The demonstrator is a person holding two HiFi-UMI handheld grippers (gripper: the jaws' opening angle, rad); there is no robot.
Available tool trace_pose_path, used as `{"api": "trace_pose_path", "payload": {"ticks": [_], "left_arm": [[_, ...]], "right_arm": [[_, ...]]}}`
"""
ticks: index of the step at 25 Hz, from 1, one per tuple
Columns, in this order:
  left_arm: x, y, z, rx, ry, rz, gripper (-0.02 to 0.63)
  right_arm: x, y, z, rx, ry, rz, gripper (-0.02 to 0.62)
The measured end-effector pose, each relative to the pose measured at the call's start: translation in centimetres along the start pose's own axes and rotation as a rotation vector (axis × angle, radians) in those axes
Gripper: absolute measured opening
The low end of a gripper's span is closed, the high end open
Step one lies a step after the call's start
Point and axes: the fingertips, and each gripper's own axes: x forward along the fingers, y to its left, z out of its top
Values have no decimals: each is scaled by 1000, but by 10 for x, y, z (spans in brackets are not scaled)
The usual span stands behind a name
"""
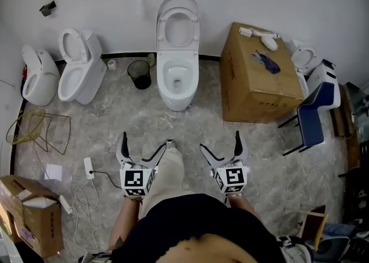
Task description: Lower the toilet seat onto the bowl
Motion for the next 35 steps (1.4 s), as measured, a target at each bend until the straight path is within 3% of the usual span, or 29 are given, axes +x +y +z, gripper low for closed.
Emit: {"api": "trace_pose_path", "payload": {"ticks": [5, 20, 26, 35], "left_arm": [[39, 14, -2, -5, 26, -30, 578], [178, 80, 32, -13, 30, -79, 578], [221, 93, 25, 7, 122, -115, 578], [293, 128, 41, 0, 77, -126, 578]], "right_arm": [[28, -4, 16, -68, -41, -27, 583], [172, -54, 48, -64, -26, -89, 583], [220, -69, 54, -53, 2, -87, 583], [297, -94, 55, -46, 39, -88, 583]]}}
